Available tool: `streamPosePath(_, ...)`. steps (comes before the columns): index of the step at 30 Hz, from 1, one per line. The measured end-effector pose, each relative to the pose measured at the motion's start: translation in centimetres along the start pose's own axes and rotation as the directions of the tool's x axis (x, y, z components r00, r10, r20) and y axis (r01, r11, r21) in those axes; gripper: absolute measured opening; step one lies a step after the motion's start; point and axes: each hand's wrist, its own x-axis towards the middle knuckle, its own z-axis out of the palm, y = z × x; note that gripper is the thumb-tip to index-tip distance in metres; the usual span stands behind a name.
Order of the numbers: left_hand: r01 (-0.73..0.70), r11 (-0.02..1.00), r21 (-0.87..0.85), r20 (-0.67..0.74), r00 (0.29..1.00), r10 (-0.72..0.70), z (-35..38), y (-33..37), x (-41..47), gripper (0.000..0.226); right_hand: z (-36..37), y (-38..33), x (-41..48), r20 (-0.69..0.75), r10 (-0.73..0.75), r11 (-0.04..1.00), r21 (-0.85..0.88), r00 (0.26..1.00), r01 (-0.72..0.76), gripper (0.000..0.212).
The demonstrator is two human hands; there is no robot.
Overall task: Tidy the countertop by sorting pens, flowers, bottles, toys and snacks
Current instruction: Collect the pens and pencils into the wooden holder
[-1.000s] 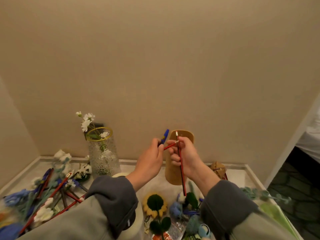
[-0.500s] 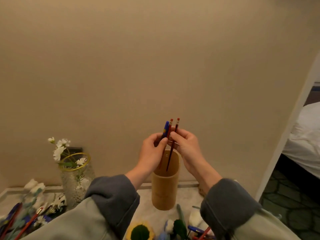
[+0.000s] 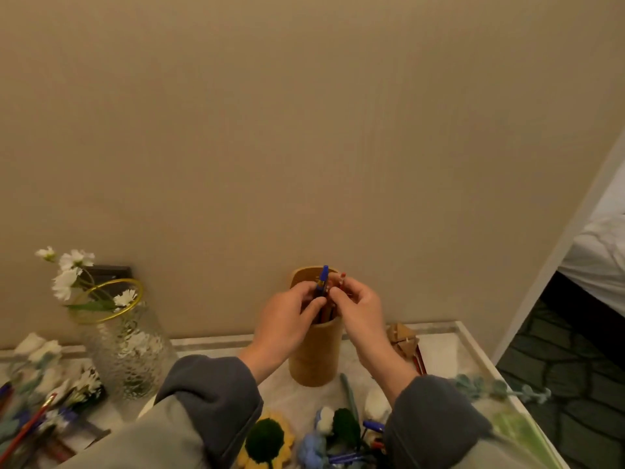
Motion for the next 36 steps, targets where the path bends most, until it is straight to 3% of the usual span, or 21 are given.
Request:
streamPosePath(4,-0.073,0.992,0.103,-0.005,0.997,0.074,-0.5,0.1,-0.9,0.038,-0.3,0.0,-0.7,-0.002,-0.009,1.000,-0.017,1.000,0.009,0.034)
streamPosePath(13,-0.071,0.982,-0.177,-0.089,0.995,0.056,-1.6,3.6,-5.0,0.026,-2.9,-1.6,-5.2,-0.050,-0.052,0.998,-0.046,0.997,0.050,0.032)
streamPosePath(18,-0.069,0.943,-0.324,0.029,0.996,0.082,-1.2,5.3,-8.5,0.022,-4.7,-2.0,-9.6,-0.134,-0.032,0.997,-0.077,0.991,0.022,0.030)
streamPosePath(23,0.032,0.884,-0.466,0.162,0.986,0.050,-0.2,6.0,-11.9,0.022,-6.4,-1.6,-13.6,-0.209,0.006,0.993,-0.116,0.978,-0.031,0.028)
streamPosePath(29,0.138,0.898,-0.419,0.339,0.941,0.014,1.6,5.9,-15.8,0.023,-8.7,0.1,-18.1,-0.287,0.074,0.982,-0.145,0.955,-0.120,0.028)
streamPosePath(36,0.181,0.921,-0.344,0.388,0.921,-0.036,4.4,5.3,-17.7,0.021,-10.6,2.4,-20.0,-0.270,0.129,0.967,-0.177,0.954,-0.181,0.028)
